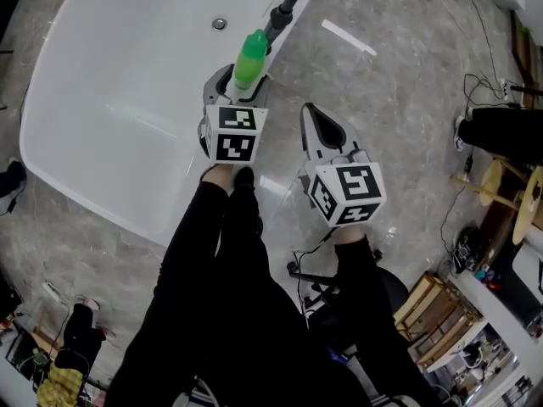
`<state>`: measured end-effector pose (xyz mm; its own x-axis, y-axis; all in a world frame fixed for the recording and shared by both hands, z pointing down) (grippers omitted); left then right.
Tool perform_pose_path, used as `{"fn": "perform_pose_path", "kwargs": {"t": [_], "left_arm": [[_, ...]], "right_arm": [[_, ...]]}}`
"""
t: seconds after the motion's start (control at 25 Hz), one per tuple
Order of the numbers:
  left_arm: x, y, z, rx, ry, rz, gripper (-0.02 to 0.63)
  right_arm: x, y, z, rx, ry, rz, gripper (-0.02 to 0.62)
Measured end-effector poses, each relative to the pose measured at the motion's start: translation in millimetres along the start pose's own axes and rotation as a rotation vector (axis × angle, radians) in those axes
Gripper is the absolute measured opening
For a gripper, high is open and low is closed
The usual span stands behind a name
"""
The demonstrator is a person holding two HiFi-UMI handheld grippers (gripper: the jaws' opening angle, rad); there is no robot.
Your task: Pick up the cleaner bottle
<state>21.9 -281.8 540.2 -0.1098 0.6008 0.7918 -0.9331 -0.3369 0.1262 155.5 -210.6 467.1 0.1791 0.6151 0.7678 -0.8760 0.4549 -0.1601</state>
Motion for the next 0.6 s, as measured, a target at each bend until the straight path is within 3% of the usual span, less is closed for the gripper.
{"fn": "perform_pose_path", "kwargs": {"t": [0.6], "left_arm": [[-4.6, 0.7, 27.9, -0.035, -0.013, 0.006, 0.279]], "right_arm": [[-12.6, -11.1, 47.9, -0.034, 0.040, -0.054, 0.002]]}}
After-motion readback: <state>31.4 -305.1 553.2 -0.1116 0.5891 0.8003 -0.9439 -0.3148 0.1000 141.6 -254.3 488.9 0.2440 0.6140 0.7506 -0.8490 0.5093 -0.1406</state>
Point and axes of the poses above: the fingertips, and each gripper's own axes: z forward along the fingers, y to its left, x out of its underside, the point moved 5 cm from there along -z, backward along the fingers, and after that the axes turned 5 degrees about y, right-handed, at the moved point
